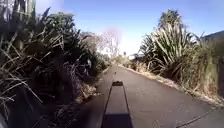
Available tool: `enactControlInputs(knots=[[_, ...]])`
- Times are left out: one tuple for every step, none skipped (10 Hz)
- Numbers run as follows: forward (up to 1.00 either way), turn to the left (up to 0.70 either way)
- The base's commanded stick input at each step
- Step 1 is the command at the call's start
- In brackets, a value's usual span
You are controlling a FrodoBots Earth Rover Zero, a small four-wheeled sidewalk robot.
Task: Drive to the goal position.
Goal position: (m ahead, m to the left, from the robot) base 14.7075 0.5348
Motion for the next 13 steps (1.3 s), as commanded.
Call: enactControlInputs(knots=[[0.85,0.0],[0.85,0.0],[0.85,0.0],[0.85,0.0],[0.85,0.0],[0.85,0.0],[0.85,0.0],[0.85,0.0],[0.85,0.0],[0.85,0.0],[0.85,0.0],[0.85,0.0],[0.85,-0.08]])
